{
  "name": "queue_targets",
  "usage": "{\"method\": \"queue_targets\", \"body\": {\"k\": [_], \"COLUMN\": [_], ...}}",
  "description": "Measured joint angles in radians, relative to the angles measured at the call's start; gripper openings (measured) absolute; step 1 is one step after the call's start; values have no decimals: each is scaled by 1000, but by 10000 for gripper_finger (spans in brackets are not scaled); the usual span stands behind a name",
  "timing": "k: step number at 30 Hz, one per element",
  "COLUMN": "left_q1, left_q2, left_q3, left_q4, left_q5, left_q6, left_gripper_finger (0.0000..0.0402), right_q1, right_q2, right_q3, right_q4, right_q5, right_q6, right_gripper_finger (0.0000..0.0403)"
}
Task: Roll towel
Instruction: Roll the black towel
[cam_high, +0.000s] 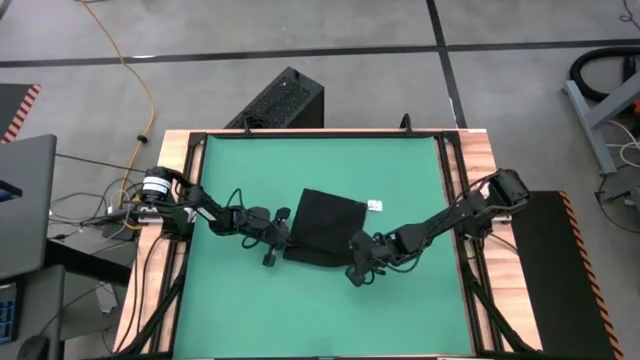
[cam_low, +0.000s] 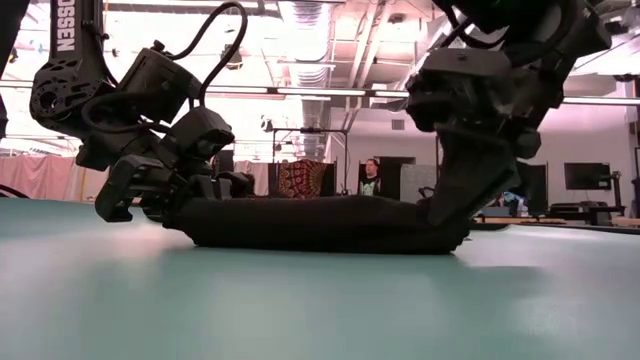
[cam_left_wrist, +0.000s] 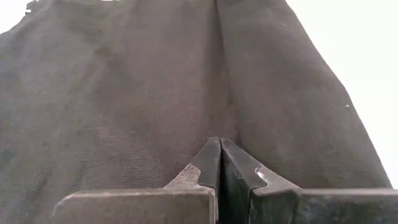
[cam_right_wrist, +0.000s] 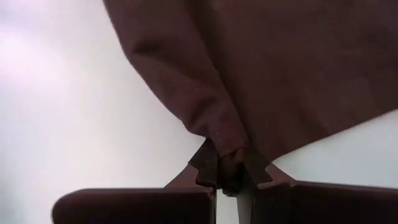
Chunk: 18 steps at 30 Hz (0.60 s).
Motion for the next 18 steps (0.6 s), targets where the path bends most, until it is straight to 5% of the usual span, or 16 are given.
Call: {"method": "queue_targets", "body": {"k": [18], "left_q1": [0], "left_q2": [0], "left_q3": [0], "left_q4": [0], "left_q5": [6], "left_q6": [5], "left_gripper_finger": [0], "right_q1": [-19], "right_q2": [-25], "right_q3": [1], "right_q4": [-84], "right_q5": [-6], "right_q6": [241], "right_gripper_finger": [34]}}
